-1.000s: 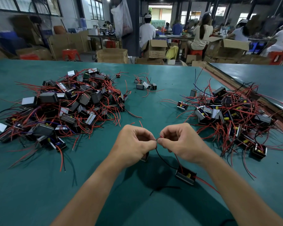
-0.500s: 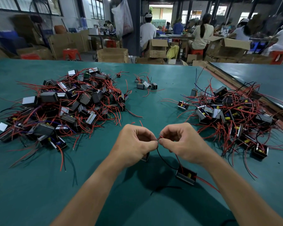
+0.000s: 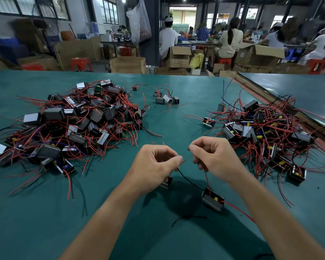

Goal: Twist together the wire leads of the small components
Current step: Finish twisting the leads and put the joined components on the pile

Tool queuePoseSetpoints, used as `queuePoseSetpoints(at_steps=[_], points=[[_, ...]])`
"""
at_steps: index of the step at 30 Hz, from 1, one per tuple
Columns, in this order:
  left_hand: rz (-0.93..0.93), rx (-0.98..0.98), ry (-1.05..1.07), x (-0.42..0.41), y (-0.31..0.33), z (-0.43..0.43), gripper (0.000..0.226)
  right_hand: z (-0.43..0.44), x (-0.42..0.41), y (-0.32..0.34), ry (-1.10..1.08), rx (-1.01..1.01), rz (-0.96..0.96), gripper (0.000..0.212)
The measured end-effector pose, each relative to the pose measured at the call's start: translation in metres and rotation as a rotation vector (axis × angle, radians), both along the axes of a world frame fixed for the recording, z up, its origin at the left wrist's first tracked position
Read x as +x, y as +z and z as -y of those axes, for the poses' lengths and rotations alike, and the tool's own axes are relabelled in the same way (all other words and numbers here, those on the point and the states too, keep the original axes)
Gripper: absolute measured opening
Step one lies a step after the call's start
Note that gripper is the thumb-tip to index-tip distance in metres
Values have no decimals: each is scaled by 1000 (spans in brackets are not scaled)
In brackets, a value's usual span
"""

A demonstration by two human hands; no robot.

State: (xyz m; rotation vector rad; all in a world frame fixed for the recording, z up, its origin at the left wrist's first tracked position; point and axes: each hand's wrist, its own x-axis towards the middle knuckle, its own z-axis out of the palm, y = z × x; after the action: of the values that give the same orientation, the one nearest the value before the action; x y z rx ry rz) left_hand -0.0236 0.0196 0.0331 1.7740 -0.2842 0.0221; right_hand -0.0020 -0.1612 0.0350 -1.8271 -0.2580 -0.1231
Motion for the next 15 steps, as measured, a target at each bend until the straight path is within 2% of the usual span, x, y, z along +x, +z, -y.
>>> queuePoseSetpoints(at_steps=[7, 15], points=[[33, -5, 32, 3, 0, -4, 27, 2, 2, 3, -77, 58, 2, 16], [42, 11, 1, 1, -2, -5, 24, 0, -2, 3, -11, 64, -30, 16]])
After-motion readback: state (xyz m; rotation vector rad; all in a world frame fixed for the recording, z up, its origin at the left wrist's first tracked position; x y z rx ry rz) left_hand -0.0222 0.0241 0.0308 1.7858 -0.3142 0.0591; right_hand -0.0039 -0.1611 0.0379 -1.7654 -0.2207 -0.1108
